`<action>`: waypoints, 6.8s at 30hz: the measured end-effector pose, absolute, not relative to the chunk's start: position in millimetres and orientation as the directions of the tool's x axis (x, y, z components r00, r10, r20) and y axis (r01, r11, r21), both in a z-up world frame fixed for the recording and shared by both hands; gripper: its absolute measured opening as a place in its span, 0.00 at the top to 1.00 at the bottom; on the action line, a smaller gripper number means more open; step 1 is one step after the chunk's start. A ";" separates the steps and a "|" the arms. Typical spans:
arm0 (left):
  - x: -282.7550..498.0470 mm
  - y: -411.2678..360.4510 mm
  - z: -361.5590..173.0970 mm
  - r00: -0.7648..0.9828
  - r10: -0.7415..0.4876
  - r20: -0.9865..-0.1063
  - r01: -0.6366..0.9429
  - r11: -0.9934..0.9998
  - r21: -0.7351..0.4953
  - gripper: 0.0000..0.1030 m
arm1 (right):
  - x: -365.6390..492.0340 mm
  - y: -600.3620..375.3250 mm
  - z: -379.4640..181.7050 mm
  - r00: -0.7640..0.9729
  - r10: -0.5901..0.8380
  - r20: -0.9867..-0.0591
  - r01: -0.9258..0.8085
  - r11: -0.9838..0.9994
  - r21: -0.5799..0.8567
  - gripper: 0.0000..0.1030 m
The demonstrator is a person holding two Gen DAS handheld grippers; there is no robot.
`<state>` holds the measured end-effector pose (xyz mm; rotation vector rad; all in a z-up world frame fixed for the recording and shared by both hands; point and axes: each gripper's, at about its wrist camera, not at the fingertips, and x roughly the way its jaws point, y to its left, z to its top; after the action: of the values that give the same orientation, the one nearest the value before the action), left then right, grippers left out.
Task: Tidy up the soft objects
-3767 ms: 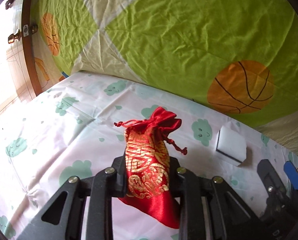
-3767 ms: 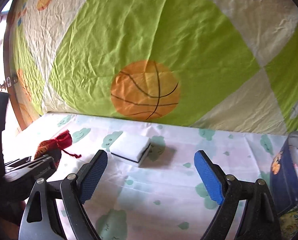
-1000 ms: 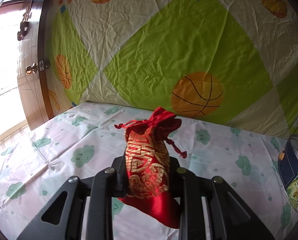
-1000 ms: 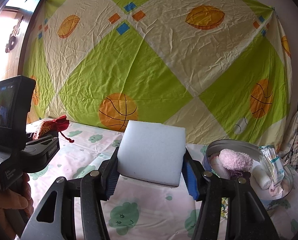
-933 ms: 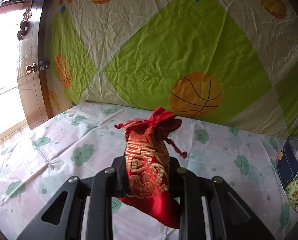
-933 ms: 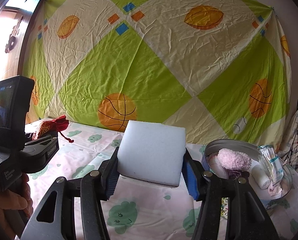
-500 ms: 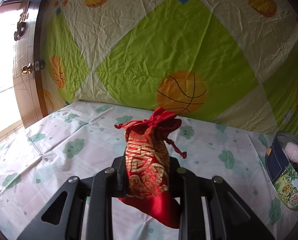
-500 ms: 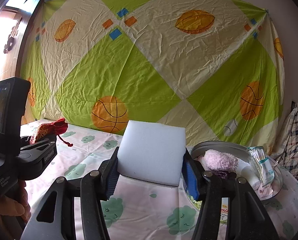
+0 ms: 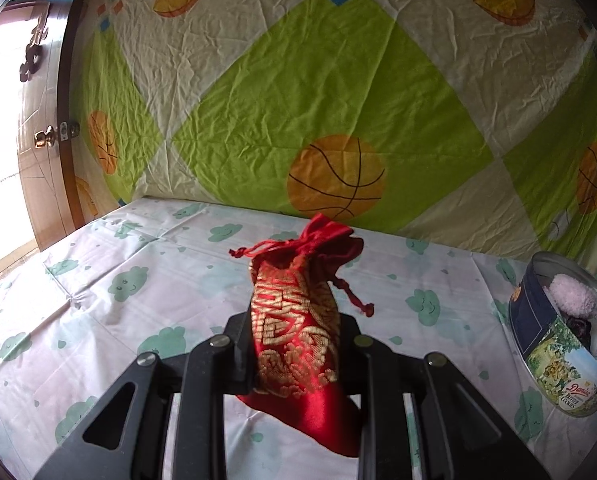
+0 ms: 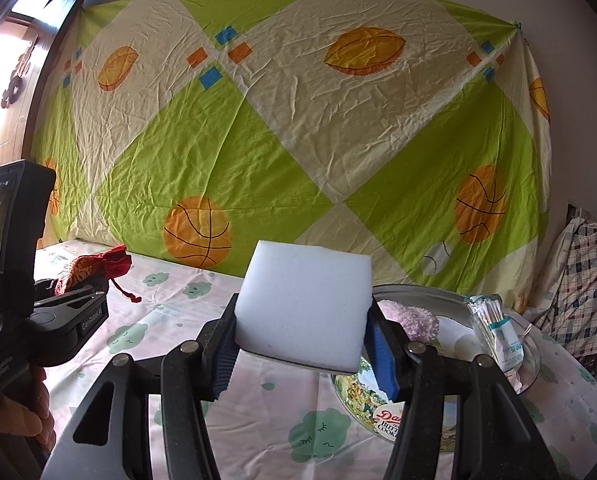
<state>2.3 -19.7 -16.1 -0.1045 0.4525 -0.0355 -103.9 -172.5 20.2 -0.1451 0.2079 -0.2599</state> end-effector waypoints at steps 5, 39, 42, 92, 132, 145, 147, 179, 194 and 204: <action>-2.2 -30.0 -18.0 0.888 -0.093 -0.450 0.039 0.991 -0.130 0.77 | -110.3 -176.7 20.6 0.946 -0.277 -0.168 0.246 0.952 -0.181 0.43; -44.2 -138.9 26.4 0.893 -0.272 -0.358 0.250 0.962 -0.109 0.77 | -147.0 -265.6 33.0 0.890 -0.452 -0.065 0.430 0.877 -0.217 0.43; -46.7 -149.9 29.7 0.892 -0.285 -0.351 0.267 0.959 -0.100 0.77 | -149.4 -278.6 35.3 0.880 -0.470 -0.064 0.449 0.870 -0.204 0.43; -18.1 -276.6 29.9 0.809 -0.421 -0.410 0.409 0.904 -0.122 0.77 | -109.6 -385.5 40.3 0.765 -0.637 -0.094 0.609 0.763 -0.217 0.43; 1.0 -284.8 12.2 0.820 -0.324 -0.472 0.352 0.935 -0.030 0.43 | -56.2 -401.0 13.6 0.796 -0.466 -0.387 0.400 0.884 -0.242 0.35; -16.7 -245.0 30.1 0.876 -0.324 -0.357 0.312 0.946 -0.092 0.00 | -75.9 -445.6 32.0 0.906 -0.129 -0.403 0.215 0.960 0.177 0.20; -18.9 -242.8 28.5 0.879 -0.313 -0.360 0.309 0.948 -0.070 0.00 | -81.8 -453.0 33.6 0.924 -0.068 -0.376 0.181 0.945 0.273 0.19; -55.9 -213.2 8.7 0.913 -0.260 -0.315 0.289 0.956 0.047 0.00 | -148.5 -391.7 38.9 0.836 -0.528 -0.147 0.541 0.838 0.067 0.15; -69.5 -203.7 9.0 0.910 -0.282 -0.305 0.304 0.952 0.026 0.00 | -182.3 -349.5 39.5 0.826 -0.564 -0.015 0.564 0.826 0.007 0.05; -79.0 -191.6 8.9 0.912 -0.285 -0.293 0.302 0.953 0.012 0.00 | -202.1 -327.8 42.2 0.815 -0.576 0.057 0.578 0.816 -0.020 0.04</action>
<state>-79.0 -191.6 8.9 0.0572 0.2935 -0.3027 -202.1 -327.8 42.2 -0.0366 -0.0488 -0.6155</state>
